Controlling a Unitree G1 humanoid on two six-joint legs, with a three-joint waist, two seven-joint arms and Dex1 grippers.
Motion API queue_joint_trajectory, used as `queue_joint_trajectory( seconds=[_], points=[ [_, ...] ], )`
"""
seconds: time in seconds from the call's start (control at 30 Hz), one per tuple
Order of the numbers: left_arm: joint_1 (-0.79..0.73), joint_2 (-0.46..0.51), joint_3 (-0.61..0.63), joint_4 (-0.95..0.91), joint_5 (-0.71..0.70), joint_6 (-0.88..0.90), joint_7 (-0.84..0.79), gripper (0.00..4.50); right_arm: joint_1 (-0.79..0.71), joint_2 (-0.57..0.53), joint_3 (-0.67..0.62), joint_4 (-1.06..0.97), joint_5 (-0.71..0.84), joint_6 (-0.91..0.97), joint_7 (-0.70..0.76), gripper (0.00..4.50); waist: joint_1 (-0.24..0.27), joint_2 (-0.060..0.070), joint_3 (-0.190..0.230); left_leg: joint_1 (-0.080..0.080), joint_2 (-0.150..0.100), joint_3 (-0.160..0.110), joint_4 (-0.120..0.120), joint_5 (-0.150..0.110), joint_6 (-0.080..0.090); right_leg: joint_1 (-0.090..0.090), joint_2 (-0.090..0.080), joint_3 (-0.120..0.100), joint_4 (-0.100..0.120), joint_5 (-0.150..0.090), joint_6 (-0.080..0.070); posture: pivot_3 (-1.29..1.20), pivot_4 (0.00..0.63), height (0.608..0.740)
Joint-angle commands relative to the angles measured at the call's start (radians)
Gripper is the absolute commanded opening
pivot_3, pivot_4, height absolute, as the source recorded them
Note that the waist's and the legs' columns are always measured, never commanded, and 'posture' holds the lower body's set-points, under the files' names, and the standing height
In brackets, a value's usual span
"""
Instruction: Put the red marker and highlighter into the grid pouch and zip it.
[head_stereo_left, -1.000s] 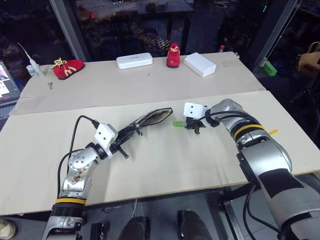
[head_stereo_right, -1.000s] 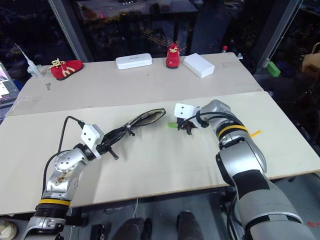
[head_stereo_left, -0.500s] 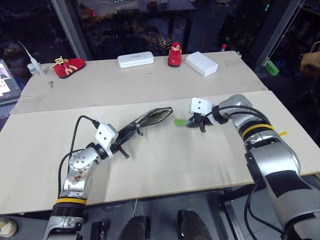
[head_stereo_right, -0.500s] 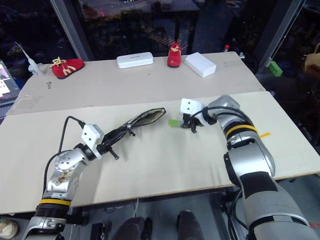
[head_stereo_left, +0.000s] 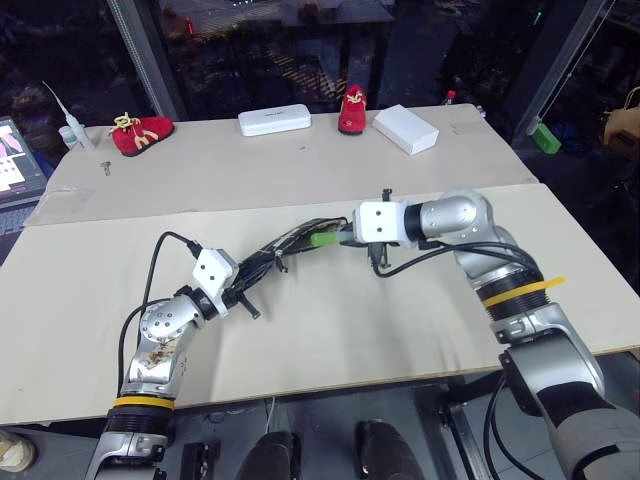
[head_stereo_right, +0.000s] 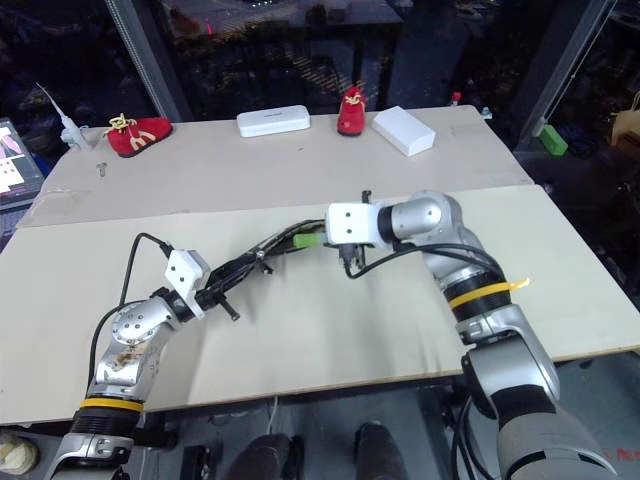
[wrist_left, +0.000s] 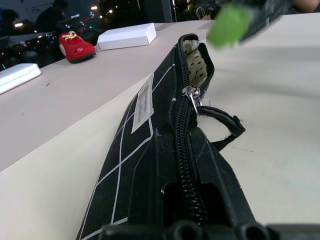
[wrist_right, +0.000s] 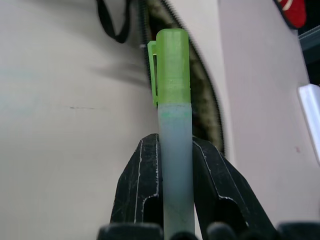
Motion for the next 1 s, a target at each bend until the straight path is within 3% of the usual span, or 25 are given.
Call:
queue_joint_trajectory(
  seconds=[0.03,0.33,0.57,0.7,0.83,0.9,1.0],
  points=[
    [-0.013,0.002,0.007,-0.015,-0.017,0.002,-0.008,0.0,-0.051,0.003,0.007,0.027,-0.04,-0.021,-0.076,0.41,0.003,0.0,0.0,0.0,0.0,0.0,0.0,0.0,0.0,0.0,0.0,0.0,0.0,0.0,0.0,0.0,0.15,0.74],
    [-0.012,0.005,0.005,-0.017,-0.017,0.004,-0.014,0.0,-0.125,0.051,0.128,0.1,-0.17,-0.114,-0.172,0.41,0.005,0.0,0.0,0.0,0.0,0.0,0.0,0.0,0.0,0.0,0.0,0.0,-0.001,0.0,0.0,0.0,0.15,0.74],
    [-0.015,0.004,0.005,-0.016,-0.017,0.007,-0.016,0.0,-0.145,0.166,0.243,0.131,-0.299,-0.201,-0.316,0.41,-0.007,0.0,0.0,0.0,0.0,0.0,0.0,0.0,0.0,-0.001,0.001,0.0,0.001,0.0,0.0,0.0,0.15,0.74],
    [-0.016,-0.002,0.006,-0.019,-0.016,0.009,-0.011,0.0,-0.167,0.218,0.272,0.195,-0.345,-0.28,-0.437,0.41,-0.008,0.0,0.0,0.0,-0.001,-0.001,0.0,0.0,0.0,-0.001,0.0,0.0,0.001,0.0,0.0,0.0,0.15,0.74],
    [-0.008,-0.003,0.008,-0.024,-0.015,0.01,-0.009,0.0,-0.17,0.213,0.251,0.231,-0.314,-0.318,-0.438,0.41,-0.008,0.0,0.0,0.0,-0.001,-0.001,-0.001,0.0,0.0,-0.001,0.001,-0.001,0.001,0.0,0.0,0.0,0.15,0.74],
    [-0.005,-0.003,0.01,-0.023,-0.015,0.009,-0.009,0.0,-0.153,0.203,0.212,0.227,-0.245,-0.294,-0.373,1.42,-0.01,0.0,0.0,0.0,-0.001,-0.001,-0.001,0.0,0.0,-0.001,0.001,0.0,0.0,0.0,0.0,0.0,0.15,0.74],
    [-0.007,-0.003,0.011,-0.023,-0.015,0.011,-0.007,0.0,-0.145,0.183,0.155,0.222,-0.166,-0.251,-0.323,2.3,-0.013,0.0,0.0,0.0,-0.001,-0.001,-0.001,0.0,0.0,0.0,0.001,0.0,0.0,0.0,0.0,0.0,0.15,0.74]
  ],
)
